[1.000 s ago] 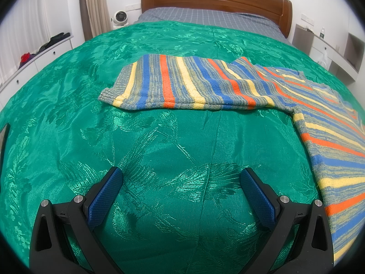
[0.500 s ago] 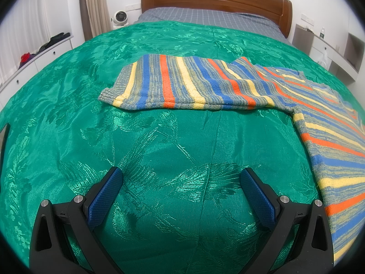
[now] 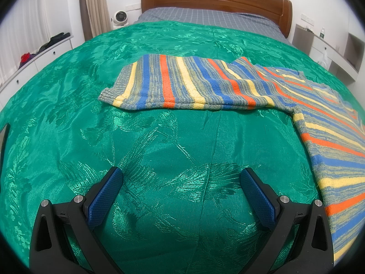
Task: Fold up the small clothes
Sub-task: 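Grasp the sleeve cuff with the right gripper and lift it, then fold the held sleeve across the sweater body and open the right gripper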
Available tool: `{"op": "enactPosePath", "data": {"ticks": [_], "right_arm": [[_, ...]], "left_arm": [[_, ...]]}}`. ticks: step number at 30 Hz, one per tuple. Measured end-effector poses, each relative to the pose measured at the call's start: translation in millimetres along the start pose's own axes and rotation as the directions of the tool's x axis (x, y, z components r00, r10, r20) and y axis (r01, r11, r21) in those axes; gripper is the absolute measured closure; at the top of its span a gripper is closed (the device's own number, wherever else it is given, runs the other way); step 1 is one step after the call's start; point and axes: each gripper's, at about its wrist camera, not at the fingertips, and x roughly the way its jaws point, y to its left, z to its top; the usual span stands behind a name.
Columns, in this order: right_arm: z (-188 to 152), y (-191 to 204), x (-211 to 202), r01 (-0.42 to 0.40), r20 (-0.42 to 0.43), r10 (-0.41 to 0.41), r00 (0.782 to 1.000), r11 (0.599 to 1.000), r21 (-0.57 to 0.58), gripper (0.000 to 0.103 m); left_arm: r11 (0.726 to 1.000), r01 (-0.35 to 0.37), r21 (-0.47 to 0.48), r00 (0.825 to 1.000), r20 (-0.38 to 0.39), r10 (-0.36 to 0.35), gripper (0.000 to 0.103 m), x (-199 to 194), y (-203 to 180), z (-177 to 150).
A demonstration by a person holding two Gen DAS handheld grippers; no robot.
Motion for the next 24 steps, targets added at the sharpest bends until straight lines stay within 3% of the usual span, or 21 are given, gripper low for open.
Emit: {"op": "enactPosePath", "data": {"ticks": [3,7,11,12,13,14,15,16,18,20,24], "right_arm": [[2.3,98.4,-11.8,-0.094,0.004,0.095,0.995,0.982,-0.165,0.101],[-17.6,224.6,15.2,-0.241,-0.102,0.221,0.97,0.926,-0.291,0.101],[-61.9,299.8,63.3,-0.335,-0.225,0.27,0.936,0.88,-0.336,0.098],[-72.7,310.2,78.7,-0.377,-0.271,0.297,0.915,0.868,-0.322,0.088],[-87.4,320.1,98.3,-0.437,-0.334,0.339,0.879,0.855,-0.281,0.078],[-99.3,321.8,104.7,-0.458,-0.359,0.357,0.863,0.851,-0.255,0.051],[-111.0,321.7,111.5,-0.473,-0.367,0.373,0.852,0.849,-0.235,0.041],[-122.9,320.6,115.6,-0.481,-0.367,0.384,0.847,0.848,-0.222,0.041],[-136.4,312.7,113.8,-0.462,-0.364,0.363,0.858,0.855,-0.235,0.041],[-154.4,297.2,99.7,-0.391,-0.316,0.293,0.903,0.864,-0.316,0.041],[-178.3,252.3,64.2,-0.294,-0.239,0.2,0.95,0.834,-0.468,0.04]], "left_arm": [[1.0,0.0,0.0,1.0,0.0,0.0,0.0,0.0,0.2,0.1],[1.0,0.0,0.0,1.0,0.0,0.0,0.0,-0.1,0.0,0.0],[1.0,0.0,0.0,1.0,0.0,0.0,0.0,-0.1,0.1,0.0],[1.0,0.0,0.0,1.0,0.0,0.0,0.0,-0.1,0.2,0.0],[1.0,0.0,0.0,1.0,0.0,0.0,0.0,-0.1,0.0,-0.1],[1.0,0.0,0.0,1.0,0.0,0.0,0.0,-0.1,0.1,-0.1],[1.0,0.0,0.0,1.0,0.0,0.0,0.0,-0.1,0.2,0.0],[1.0,0.0,0.0,1.0,0.0,0.0,0.0,-0.1,0.0,-0.1],[1.0,0.0,0.0,1.0,0.0,0.0,0.0,-0.1,0.1,-0.1],[1.0,0.0,0.0,1.0,0.0,0.0,0.0,-0.1,0.2,0.0],[1.0,0.0,0.0,1.0,0.0,0.0,0.0,-0.2,0.2,0.0]]}}
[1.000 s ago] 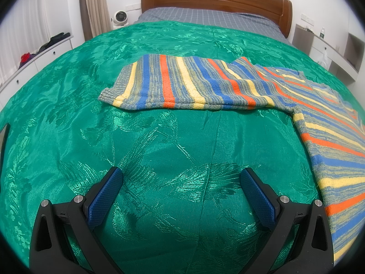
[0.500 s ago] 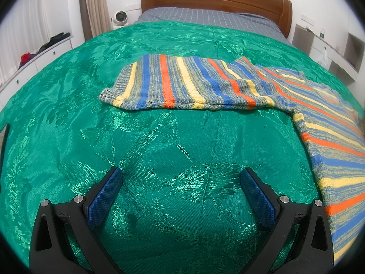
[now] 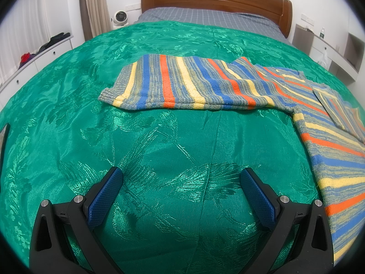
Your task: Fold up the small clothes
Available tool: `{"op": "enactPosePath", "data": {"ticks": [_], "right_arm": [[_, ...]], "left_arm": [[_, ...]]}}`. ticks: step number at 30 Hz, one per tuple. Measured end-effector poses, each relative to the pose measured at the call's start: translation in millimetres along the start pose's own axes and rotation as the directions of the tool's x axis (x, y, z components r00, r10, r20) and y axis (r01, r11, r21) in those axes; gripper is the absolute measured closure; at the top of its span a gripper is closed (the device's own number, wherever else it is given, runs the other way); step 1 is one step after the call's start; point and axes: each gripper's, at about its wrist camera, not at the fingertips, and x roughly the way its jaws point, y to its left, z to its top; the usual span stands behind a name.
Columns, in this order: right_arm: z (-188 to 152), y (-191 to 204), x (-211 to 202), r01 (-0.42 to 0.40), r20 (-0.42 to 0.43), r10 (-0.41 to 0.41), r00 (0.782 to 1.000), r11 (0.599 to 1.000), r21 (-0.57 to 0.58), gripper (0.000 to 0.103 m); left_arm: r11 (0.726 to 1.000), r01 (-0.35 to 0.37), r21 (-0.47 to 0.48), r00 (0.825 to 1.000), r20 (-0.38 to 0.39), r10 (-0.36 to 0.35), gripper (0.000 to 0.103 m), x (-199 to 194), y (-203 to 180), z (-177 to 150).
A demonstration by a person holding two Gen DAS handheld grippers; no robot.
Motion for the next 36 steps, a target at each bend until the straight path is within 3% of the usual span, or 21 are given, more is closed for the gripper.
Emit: {"op": "enactPosePath", "data": {"ticks": [4,9,13,22,27,36], "right_arm": [[-53.2,-22.1,-42.0,0.102,0.04,-0.1,0.994,0.993,-0.064,0.038],[-86.1,-62.9,-88.4,0.14,0.122,-0.152,0.981,0.985,0.1,0.038],[-89.0,-72.6,-117.3,0.126,0.208,-0.161,0.965,0.977,0.171,0.037],[-77.6,-48.9,-140.1,0.213,0.293,-0.226,0.929,0.974,0.075,0.034],[-79.4,-50.2,-128.4,0.173,0.279,-0.203,0.939,0.977,0.128,0.034],[-103.4,-22.7,-138.4,0.206,0.331,-0.209,0.92,0.978,0.043,0.034]], "left_arm": [[1.0,0.0,0.0,1.0,0.0,0.0,0.0,0.0,-0.1,-0.1],[1.0,0.0,0.0,1.0,0.0,0.0,0.0,-0.1,-0.2,-0.1],[1.0,0.0,0.0,1.0,0.0,0.0,0.0,-0.1,-0.1,-0.1],[1.0,0.0,0.0,1.0,0.0,0.0,0.0,-0.2,-0.1,-0.2],[1.0,0.0,0.0,1.0,0.0,0.0,0.0,0.0,0.1,-0.1],[1.0,0.0,0.0,1.0,0.0,0.0,0.0,1.1,-2.8,1.2]]}}
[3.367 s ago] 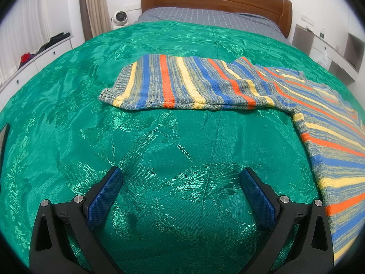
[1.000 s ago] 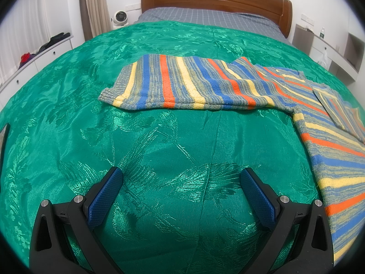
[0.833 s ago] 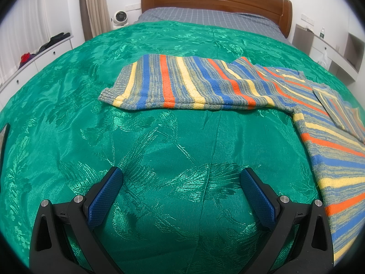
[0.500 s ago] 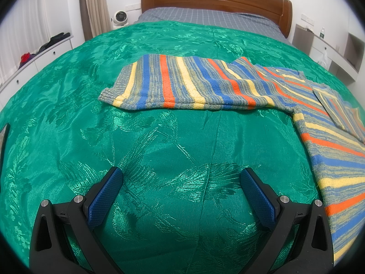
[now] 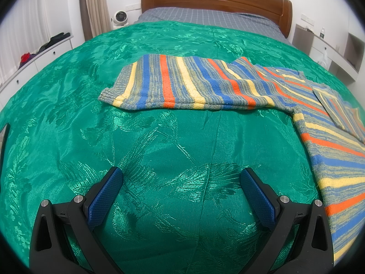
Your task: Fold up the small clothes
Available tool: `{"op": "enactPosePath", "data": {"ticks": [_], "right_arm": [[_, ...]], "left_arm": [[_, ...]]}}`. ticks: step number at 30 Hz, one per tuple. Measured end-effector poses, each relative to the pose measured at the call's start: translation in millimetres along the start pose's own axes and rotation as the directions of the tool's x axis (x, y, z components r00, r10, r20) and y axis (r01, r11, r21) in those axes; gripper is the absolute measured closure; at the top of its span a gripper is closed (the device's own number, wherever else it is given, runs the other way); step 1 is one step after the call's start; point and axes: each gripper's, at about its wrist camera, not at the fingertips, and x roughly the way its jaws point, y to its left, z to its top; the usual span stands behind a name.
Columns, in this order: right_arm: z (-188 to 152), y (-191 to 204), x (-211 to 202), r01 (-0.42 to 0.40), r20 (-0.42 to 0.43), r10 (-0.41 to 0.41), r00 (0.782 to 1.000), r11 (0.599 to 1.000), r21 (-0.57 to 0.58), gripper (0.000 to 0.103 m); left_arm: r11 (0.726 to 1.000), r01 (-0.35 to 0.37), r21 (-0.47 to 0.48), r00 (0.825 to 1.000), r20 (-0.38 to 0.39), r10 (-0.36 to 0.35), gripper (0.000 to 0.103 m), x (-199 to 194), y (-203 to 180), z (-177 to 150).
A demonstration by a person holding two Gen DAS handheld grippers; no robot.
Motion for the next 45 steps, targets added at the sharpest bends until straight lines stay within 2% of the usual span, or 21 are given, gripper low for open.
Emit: {"op": "enactPosePath", "data": {"ticks": [4,11,15,18,20,24,27,29,35,38,40,43,45], "right_arm": [[-13.0,-4.1,-9.8,0.025,-0.003,-0.025,1.0,1.0,0.0,0.033],[-30.5,-17.3,-19.0,0.032,-0.003,-0.032,0.999,0.996,0.082,0.032],[-35.3,-24.4,-7.0,0.036,-0.037,-0.032,0.999,0.994,0.105,0.031],[-30.8,-25.2,-16.8,0.003,0.005,-0.004,1.0,0.988,0.154,0.031],[-27.0,-17.2,-35.0,0.019,0.05,-0.024,0.998,0.995,0.099,0.031],[-23.4,-9.9,-42.9,0.048,0.05,-0.049,0.998,0.999,0.021,0.03],[-19.9,-9.9,-36.6,0.033,0.028,-0.034,0.999,0.999,0.043,0.03],[-18.4,-8.0,-39.5,0.014,0.043,-0.017,0.999,0.998,0.058,0.03],[-19.6,4.4,-39.6,0.041,0.044,-0.04,0.998,0.999,-0.011,0.03],[-18.0,1.3,-32.6,0.023,0.024,-0.024,0.999,0.999,0.047,0.03],[-16.2,2.8,-39.7,0.006,0.048,-0.008,0.999,0.999,0.051,0.03],[-15.6,11.7,-46.2,0.07,0.071,-0.066,0.995,0.996,-0.049,0.03],[-16.8,12.3,-43.1,0.083,0.069,-0.078,0.995,0.994,-0.071,0.03]], "left_arm": [[1.0,0.0,0.0,1.0,0.0,0.0,0.0,-0.1,0.2,0.0],[1.0,0.0,0.0,1.0,0.0,0.0,0.0,-0.2,0.3,0.0],[1.0,0.0,0.0,1.0,0.0,0.0,0.0,-0.1,-0.2,-0.1],[1.0,0.0,0.0,1.0,0.0,0.0,0.0,-0.2,0.3,0.0],[1.0,0.0,0.0,1.0,0.0,0.0,0.0,-0.2,0.4,0.1],[1.0,0.0,0.0,1.0,0.0,0.0,0.0,-0.2,0.4,-0.1],[1.0,0.0,0.0,1.0,0.0,0.0,0.0,-0.3,0.3,-0.1],[1.0,0.0,0.0,1.0,0.0,0.0,0.0,-0.1,0.1,0.0],[1.0,0.0,0.0,1.0,0.0,0.0,0.0,-0.2,-0.1,-0.1],[1.0,0.0,0.0,1.0,0.0,0.0,0.0,-0.2,0.0,-0.1],[1.0,0.0,0.0,1.0,0.001,0.0,0.0,-0.3,0.0,-0.5],[1.0,0.0,0.0,1.0,0.0,0.0,0.0,-0.3,0.1,-0.1],[1.0,0.001,0.0,1.0,0.0,-0.001,0.0,-0.3,0.4,-0.1]]}}
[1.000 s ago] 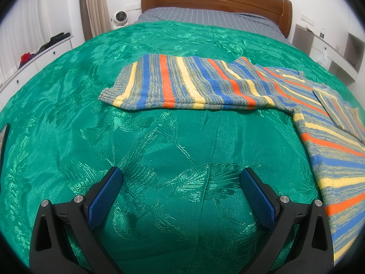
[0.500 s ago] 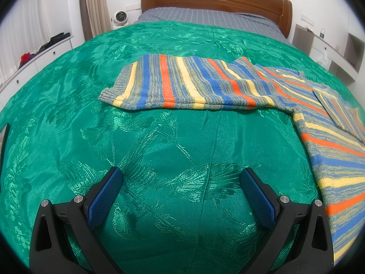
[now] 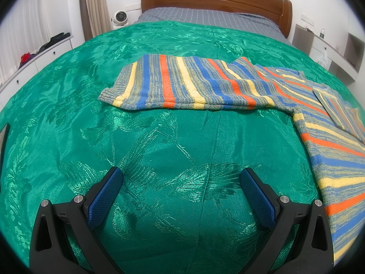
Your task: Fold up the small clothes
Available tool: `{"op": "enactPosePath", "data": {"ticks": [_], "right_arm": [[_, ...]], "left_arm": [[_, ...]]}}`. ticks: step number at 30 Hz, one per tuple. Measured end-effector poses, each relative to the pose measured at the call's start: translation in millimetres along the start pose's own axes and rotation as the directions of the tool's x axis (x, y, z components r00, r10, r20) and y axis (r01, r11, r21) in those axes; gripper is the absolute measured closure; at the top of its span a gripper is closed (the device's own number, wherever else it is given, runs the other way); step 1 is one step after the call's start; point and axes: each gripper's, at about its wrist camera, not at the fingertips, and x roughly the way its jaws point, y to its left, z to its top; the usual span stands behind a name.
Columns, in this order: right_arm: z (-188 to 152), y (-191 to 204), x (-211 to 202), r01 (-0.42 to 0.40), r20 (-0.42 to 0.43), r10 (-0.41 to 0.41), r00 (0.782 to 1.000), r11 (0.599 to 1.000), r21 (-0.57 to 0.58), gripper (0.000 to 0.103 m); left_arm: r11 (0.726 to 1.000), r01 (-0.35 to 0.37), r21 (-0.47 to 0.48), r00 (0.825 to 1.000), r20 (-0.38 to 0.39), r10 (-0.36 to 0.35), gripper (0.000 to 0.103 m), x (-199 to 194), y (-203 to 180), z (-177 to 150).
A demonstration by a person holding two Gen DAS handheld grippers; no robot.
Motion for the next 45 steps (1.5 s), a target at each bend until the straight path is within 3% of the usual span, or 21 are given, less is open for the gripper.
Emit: {"op": "enactPosePath", "data": {"ticks": [6,16,19,22,24,27,31,34,36,37,38,40,42,43,45], "right_arm": [[-10.5,2.4,19.8,-0.028,-0.039,0.031,0.999,0.998,0.061,0.03],[-16.6,24.9,21.3,-0.053,-0.056,0.052,0.997,0.998,-0.016,0.03],[-22.5,18.6,24.8,-0.057,-0.075,0.058,0.995,0.998,0.018,0.03],[-26.2,13.8,22.9,-0.052,-0.07,0.054,0.996,0.998,0.027,0.03],[-26.5,11.0,25.1,-0.048,-0.075,0.05,0.996,0.998,0.03,0.03],[-26.0,5.4,27.9,-0.041,-0.081,0.044,0.996,0.998,0.046,0.03],[-22.9,0.9,25.4,-0.026,-0.074,0.028,0.997,0.999,0.036,0.03],[-21.7,-1.2,30.6,-0.027,-0.086,0.03,0.996,0.999,0.04,0.03],[-21.6,-0.8,34.6,-0.036,-0.093,0.041,0.995,0.998,0.055,0.03],[-21.5,0.8,36.0,-0.043,-0.094,0.049,0.994,0.997,0.06,0.03],[-21.2,3.2,36.6,-0.046,-0.094,0.051,0.994,0.997,0.058,0.03],[-21.4,9.2,37.3,-0.051,-0.098,0.055,0.994,0.998,0.04,0.03],[-22.4,14.5,37.9,-0.054,-0.107,0.055,0.993,0.998,0.017,0.03],[-22.8,17.2,38.4,-0.055,-0.111,0.055,0.992,0.998,0.003,0.03],[-23.8,22.8,40.3,-0.058,-0.119,0.055,0.991,0.998,-0.023,0.03]], "left_arm": [[1.0,0.0,0.0,1.0,0.0,0.0,0.0,0.0,-0.4,0.0],[1.0,0.001,0.001,1.0,-0.007,-0.001,0.0,2.1,-1.5,2.0],[1.0,0.015,-0.007,0.997,-0.078,-0.015,0.0,4.0,0.2,10.1],[0.995,0.027,-0.099,0.988,-0.15,-0.042,0.0,5.2,7.3,15.3],[0.996,0.029,-0.088,0.985,-0.168,-0.044,0.0,6.0,6.4,15.6],[0.997,0.063,-0.039,0.964,-0.254,-0.071,0.002,1.0,8.0,31.4],[0.972,0.183,-0.15,0.972,-0.119,-0.202,0.0,-26.5,49.4,78.7],[0.943,0.188,-0.275,0.951,-0.19,-0.245,0.0,7.9,92.6,114.3],[0.913,0.179,-0.368,0.937,-0.219,-0.272,0.002,36.5,117.5,122.6],[0.883,0.189,-0.43,0.925,-0.223,-0.307,0.003,50.6,128.8,123.0],[0.849,0.209,-0.486,0.912,-0.216,-0.349,0.007,62.5,136.8,122.8],[0.812,0.233,-0.535,0.898,-0.202,-0.39,0.023,76.5,140.8,122.5],[0.811,0.221,-0.541,0.898,-0.213,-0.386,0.046,84.8,140.1,122.1],[0.827,0.22,-0.518,0.897,-0.226,-0.38,0.054,87.9,134.2,122.7],[0.856,0.224,-0.465,0.89,-0.26,-0.374,0.085,87.8,122.5,124.0]]}}
